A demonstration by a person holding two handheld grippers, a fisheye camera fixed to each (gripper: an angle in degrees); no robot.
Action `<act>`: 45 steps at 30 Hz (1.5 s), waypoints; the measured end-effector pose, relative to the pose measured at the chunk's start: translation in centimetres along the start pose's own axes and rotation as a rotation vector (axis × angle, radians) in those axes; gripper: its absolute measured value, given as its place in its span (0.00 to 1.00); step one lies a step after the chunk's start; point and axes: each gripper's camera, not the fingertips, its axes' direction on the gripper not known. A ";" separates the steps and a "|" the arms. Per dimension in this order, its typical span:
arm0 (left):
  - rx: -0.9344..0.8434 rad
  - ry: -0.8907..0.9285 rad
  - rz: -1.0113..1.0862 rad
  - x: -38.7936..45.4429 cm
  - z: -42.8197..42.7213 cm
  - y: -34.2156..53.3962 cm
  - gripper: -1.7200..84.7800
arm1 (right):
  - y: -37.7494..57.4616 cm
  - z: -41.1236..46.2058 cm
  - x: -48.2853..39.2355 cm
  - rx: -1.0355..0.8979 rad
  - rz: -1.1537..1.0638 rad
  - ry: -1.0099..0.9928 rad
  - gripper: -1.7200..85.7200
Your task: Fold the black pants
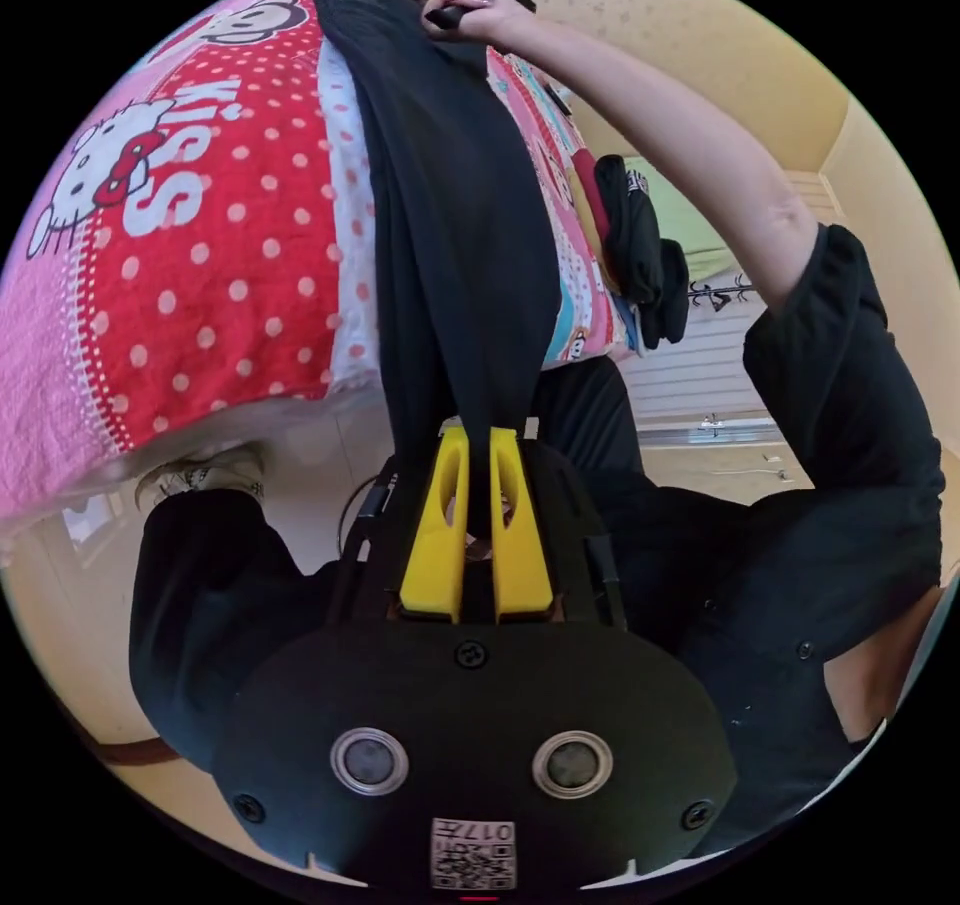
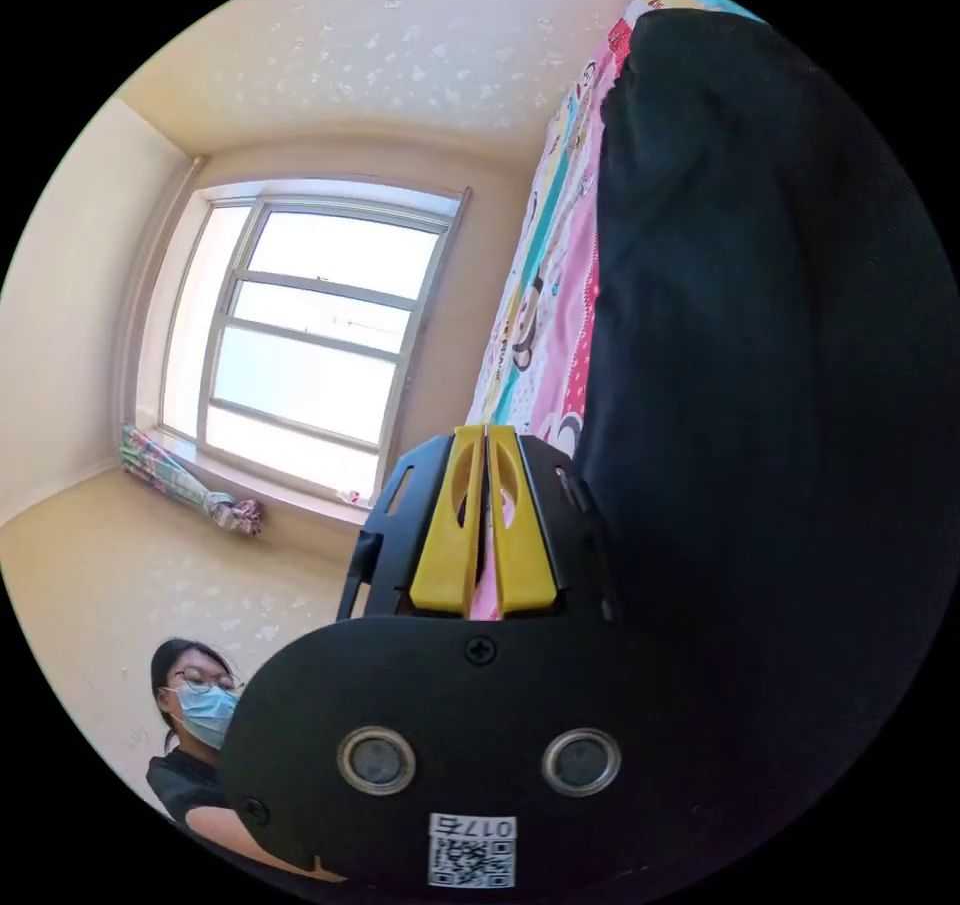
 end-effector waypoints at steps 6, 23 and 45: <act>0.405 0.036 -0.120 -1.2 -6.0 2.1 0.13 | 6.8 -2.8 -7.3 -0.202 -0.218 0.173 0.08; 0.334 0.068 0.020 2.1 -1.0 -2.7 0.08 | 36.5 -6.5 -6.2 -0.122 -0.250 0.542 0.07; 0.524 0.138 0.004 6.9 8.1 -2.9 0.17 | 43.1 -17.0 -10.6 0.081 -0.172 0.600 0.16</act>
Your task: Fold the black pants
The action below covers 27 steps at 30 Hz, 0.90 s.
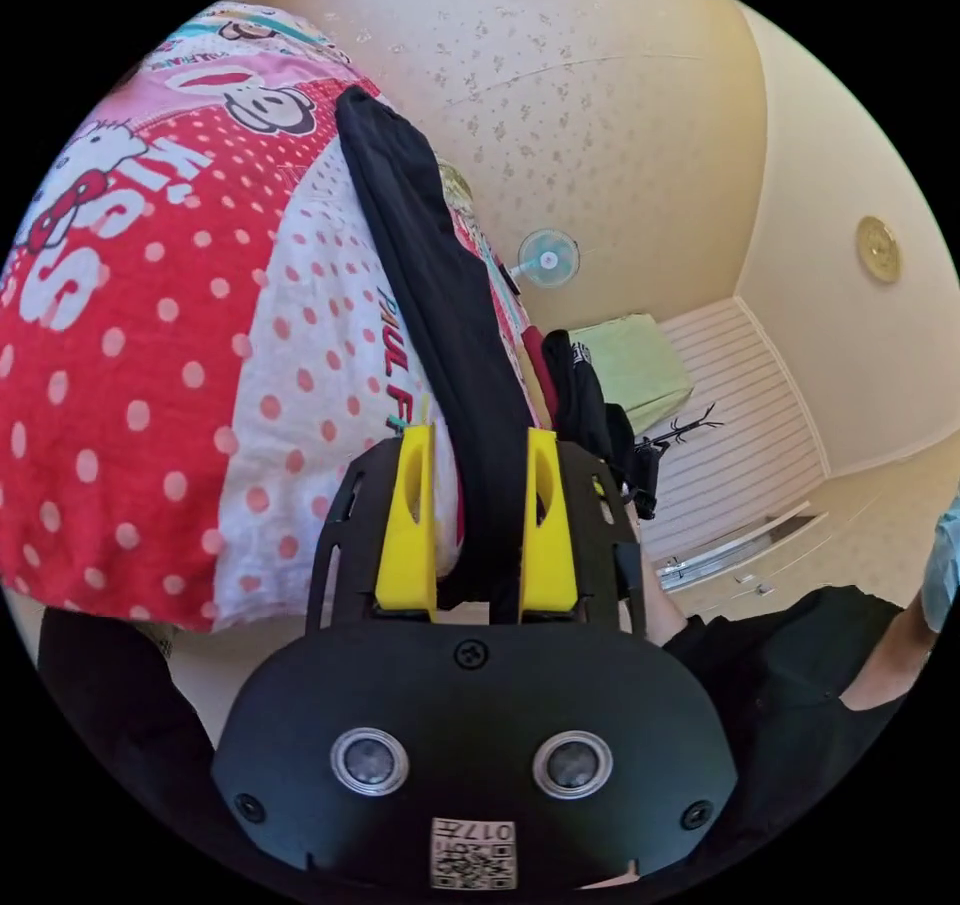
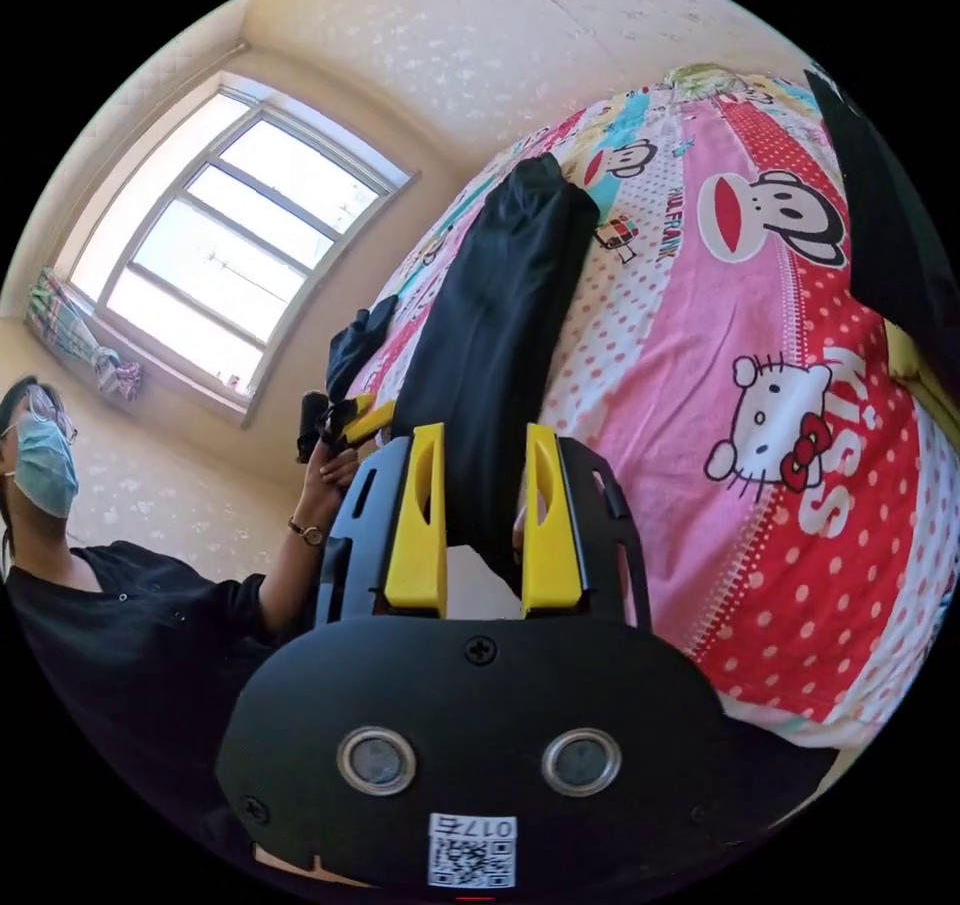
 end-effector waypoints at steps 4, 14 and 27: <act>0.004 -0.093 -0.031 1.8 1.3 1.4 0.17 | -3.0 2.6 2.2 -0.009 0.076 -0.011 0.18; 0.007 -0.011 -0.165 1.9 5.2 6.3 0.11 | -2.4 6.1 2.3 -0.134 0.170 -0.170 0.12; 0.065 0.294 0.403 16.1 -3.2 15.9 0.07 | 5.8 -6.1 -8.6 0.101 -0.138 -0.605 0.03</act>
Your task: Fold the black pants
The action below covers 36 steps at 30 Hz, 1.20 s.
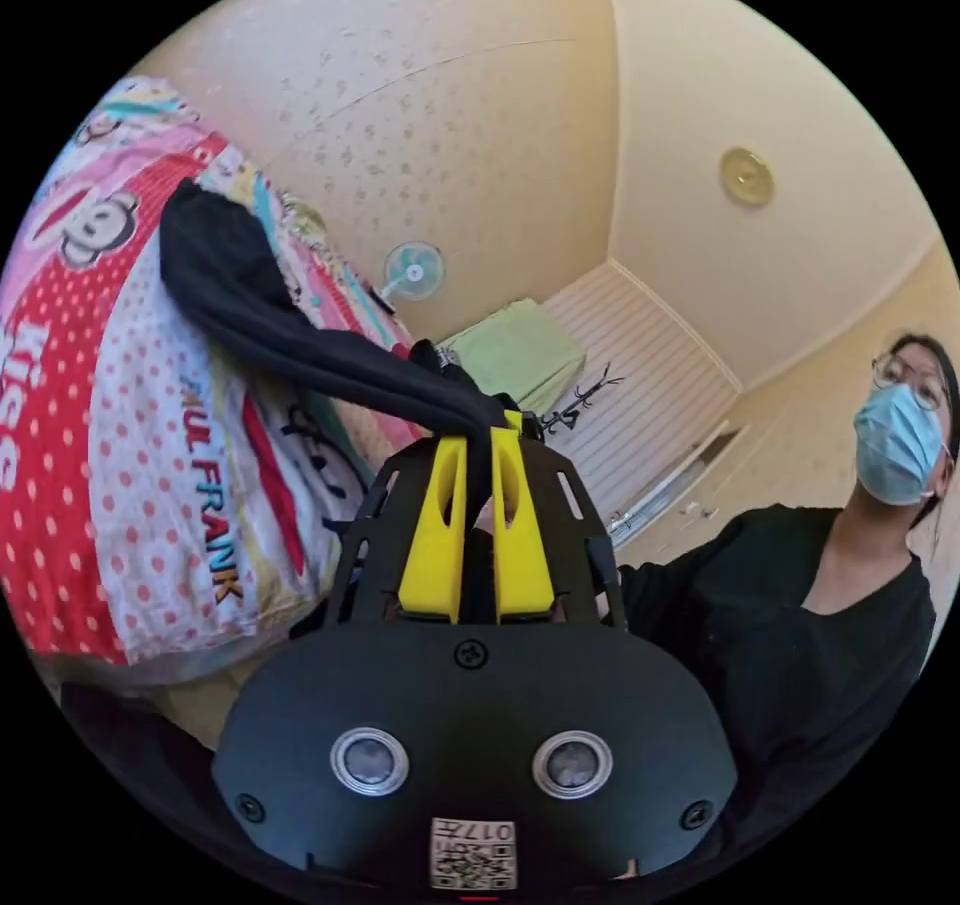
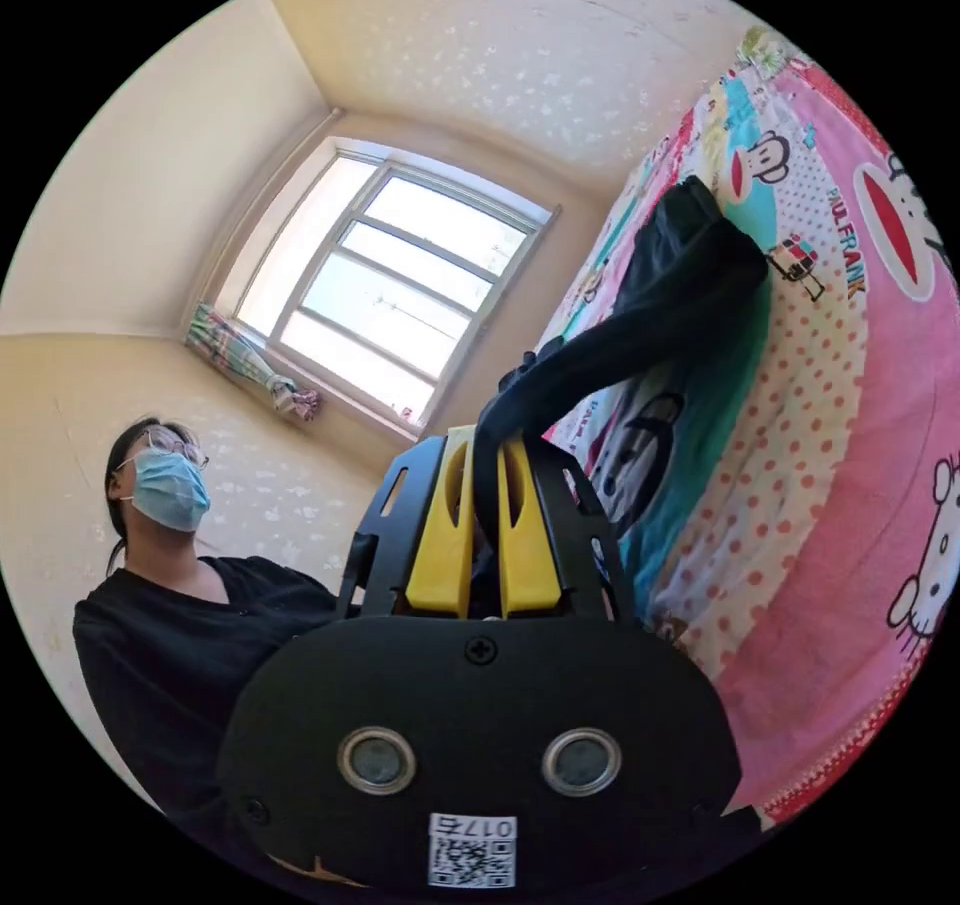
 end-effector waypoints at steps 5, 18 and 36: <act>0.077 -0.073 0.283 14.9 -1.1 -2.6 0.07 | -1.0 -1.6 -15.2 0.013 -0.373 -0.044 0.02; 0.156 -0.008 0.442 35.0 0.4 -13.1 0.07 | -3.4 -4.6 -43.0 0.178 -0.901 0.188 0.02; -0.120 -0.569 -0.043 -1.2 12.8 -18.4 0.08 | -20.1 3.1 -9.6 0.113 -0.307 0.763 0.02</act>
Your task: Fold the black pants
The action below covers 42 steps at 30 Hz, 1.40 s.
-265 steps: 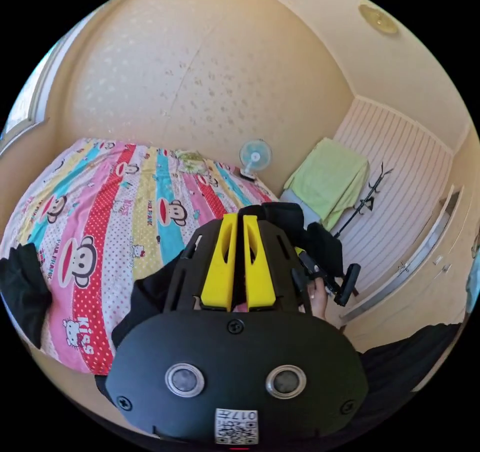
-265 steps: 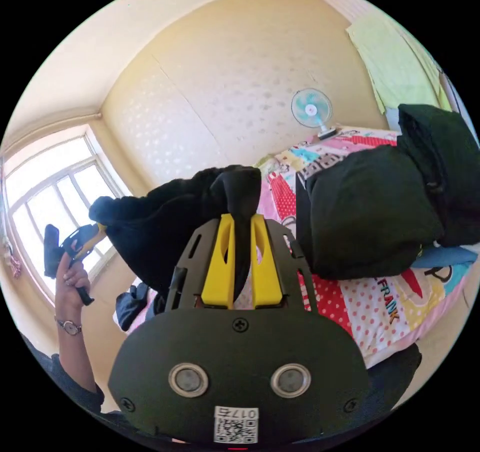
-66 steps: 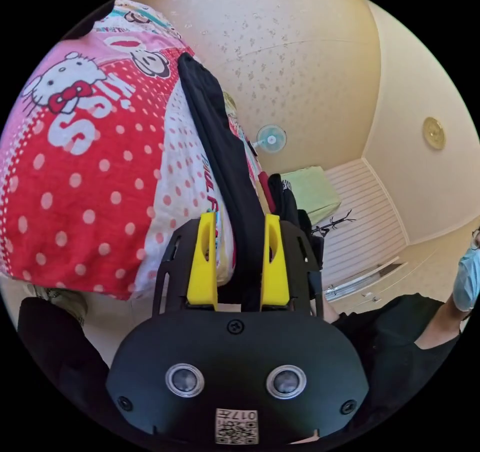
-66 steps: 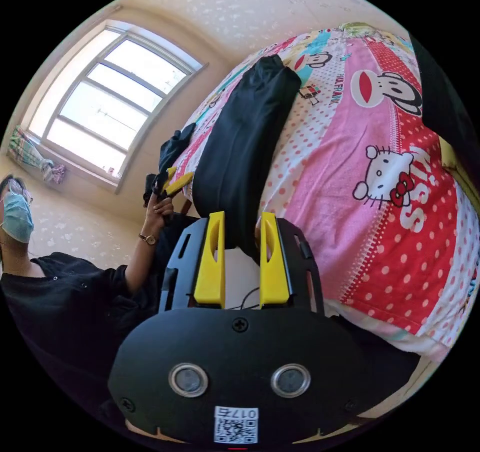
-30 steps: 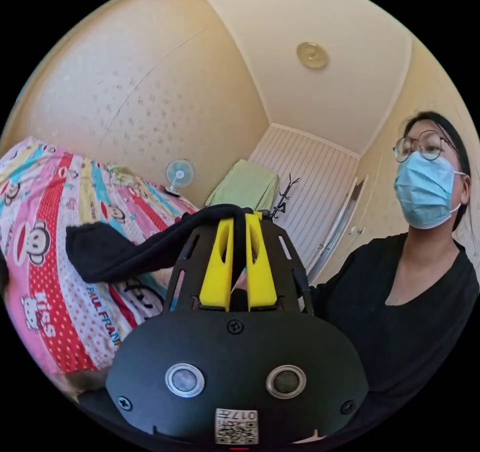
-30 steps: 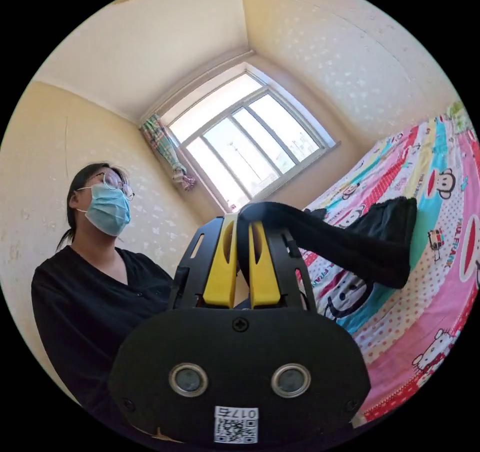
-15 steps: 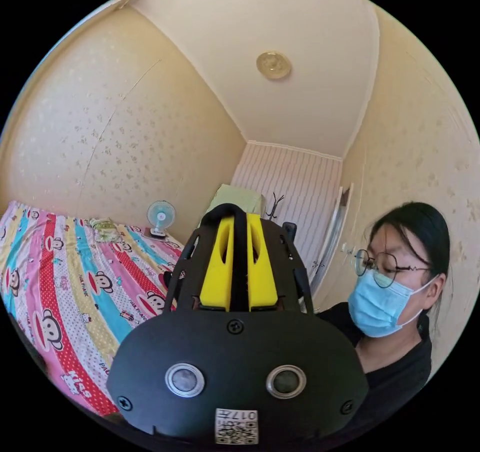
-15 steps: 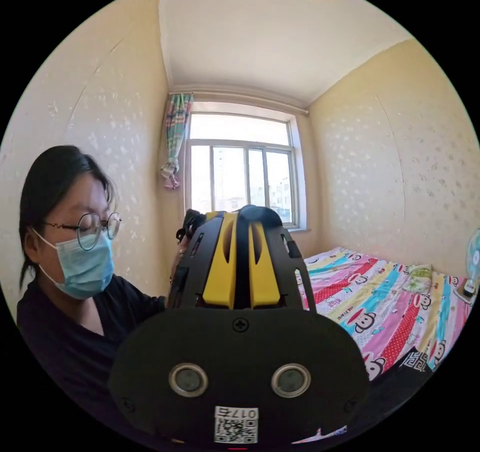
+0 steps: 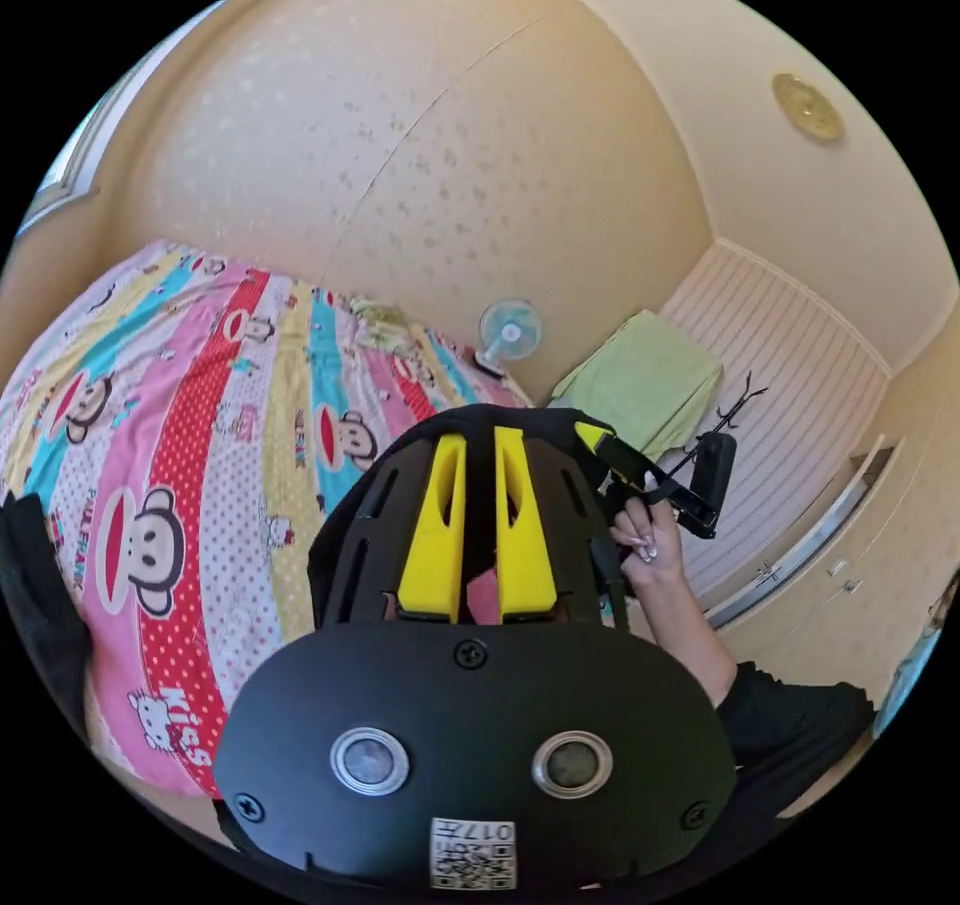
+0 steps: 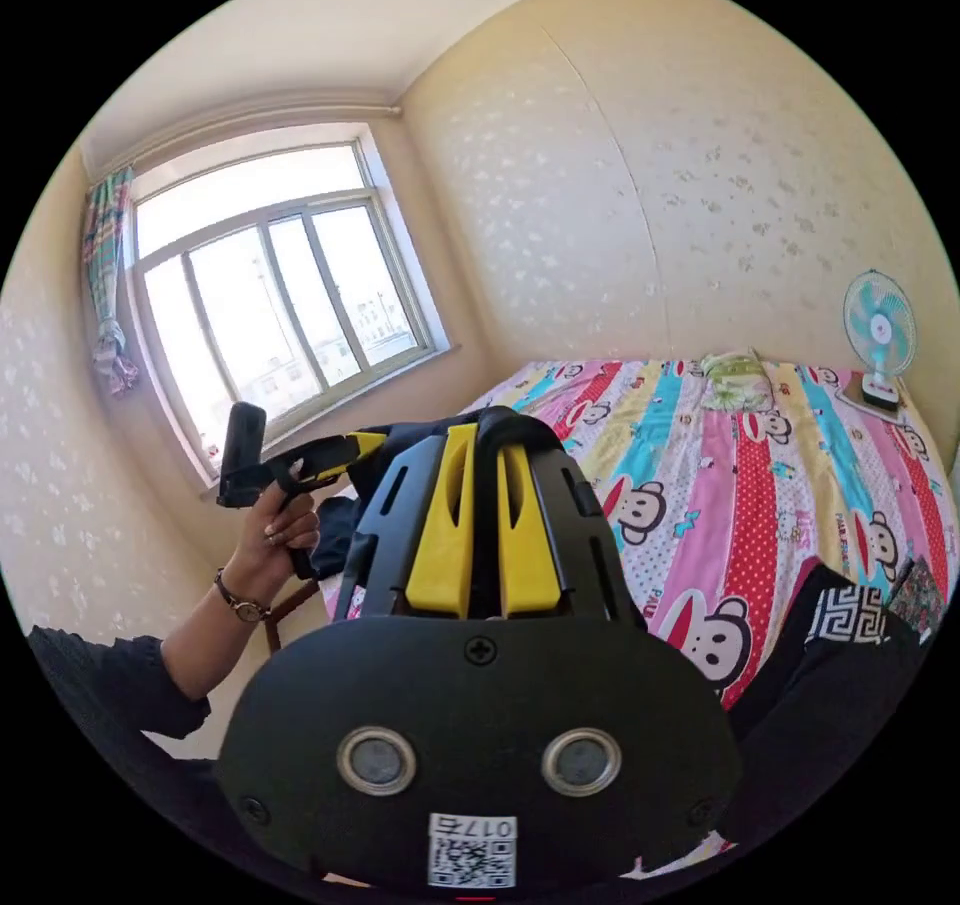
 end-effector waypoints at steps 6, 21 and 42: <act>-0.246 0.112 -0.225 -8.1 6.3 17.6 0.08 | 21.5 5.2 5.3 -0.282 0.116 -0.059 0.03; -0.261 0.136 -0.350 -15.2 6.3 10.1 0.30 | 20.7 1.0 17.1 -0.073 0.505 -0.167 0.23; 0.049 0.050 -0.425 -12.6 -10.6 18.7 0.12 | 22.7 7.2 2.6 -0.226 0.381 -0.790 0.14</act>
